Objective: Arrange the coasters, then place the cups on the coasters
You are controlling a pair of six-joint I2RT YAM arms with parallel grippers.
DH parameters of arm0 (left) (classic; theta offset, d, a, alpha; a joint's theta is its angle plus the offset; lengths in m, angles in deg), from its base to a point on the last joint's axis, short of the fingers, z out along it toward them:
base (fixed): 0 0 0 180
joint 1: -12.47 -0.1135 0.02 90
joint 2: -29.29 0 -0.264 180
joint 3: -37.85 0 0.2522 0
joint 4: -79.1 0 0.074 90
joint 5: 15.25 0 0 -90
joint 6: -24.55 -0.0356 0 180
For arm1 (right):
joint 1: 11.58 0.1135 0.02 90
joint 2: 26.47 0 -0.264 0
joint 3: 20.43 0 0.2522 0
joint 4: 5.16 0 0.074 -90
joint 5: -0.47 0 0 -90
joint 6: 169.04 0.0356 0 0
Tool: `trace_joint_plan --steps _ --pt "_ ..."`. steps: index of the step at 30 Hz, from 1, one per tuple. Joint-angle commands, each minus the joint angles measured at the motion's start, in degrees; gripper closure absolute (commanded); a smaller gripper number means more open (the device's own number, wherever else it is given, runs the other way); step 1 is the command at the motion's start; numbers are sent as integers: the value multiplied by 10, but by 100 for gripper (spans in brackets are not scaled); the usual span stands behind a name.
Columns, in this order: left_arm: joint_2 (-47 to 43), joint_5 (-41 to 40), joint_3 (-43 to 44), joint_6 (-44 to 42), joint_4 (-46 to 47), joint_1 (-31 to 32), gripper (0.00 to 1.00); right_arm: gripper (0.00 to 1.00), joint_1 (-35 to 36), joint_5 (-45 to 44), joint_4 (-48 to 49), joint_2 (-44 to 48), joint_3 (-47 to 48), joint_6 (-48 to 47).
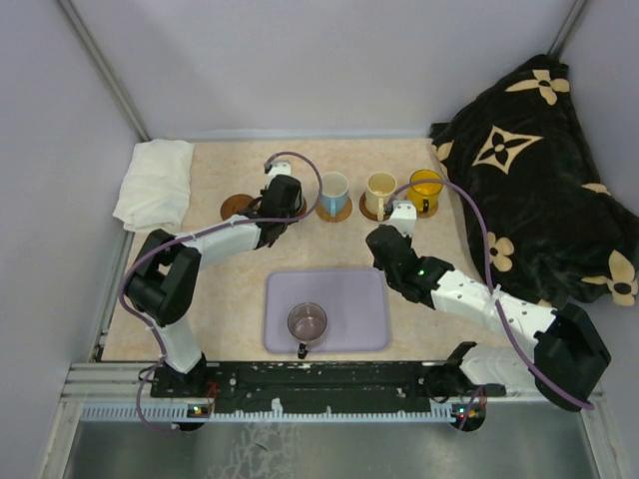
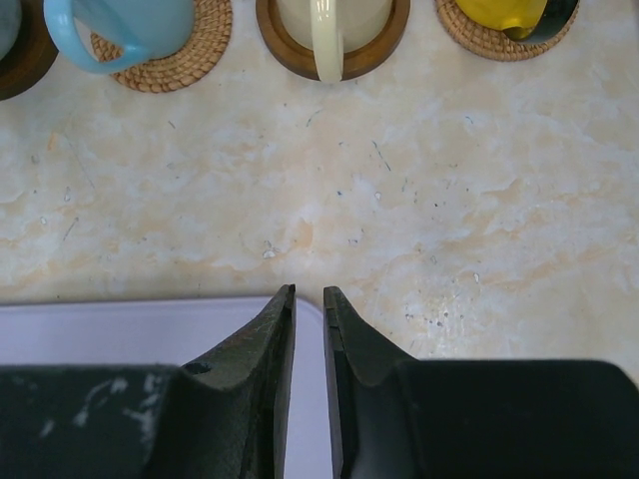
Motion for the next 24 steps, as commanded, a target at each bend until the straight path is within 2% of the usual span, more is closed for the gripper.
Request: trace_joint_plan --steps 1,14,16,21,24 --pt "-2 -23 -2 18 64 -2 100 81 3 -5 15 1 -4 8" --pt "2 -17 -7 28 53 -2 98 81 3 -1 19 -4 -3 8" --pt "1 -17 -8 28 52 -2 94 81 4 1 20 -7 -4 8" --pt "-2 -17 -10 28 47 -1 74 81 3 5 24 -13 -3 8" --pt "-3 -21 -8 29 40 -2 68 81 3 6 26 -16 -3 8"
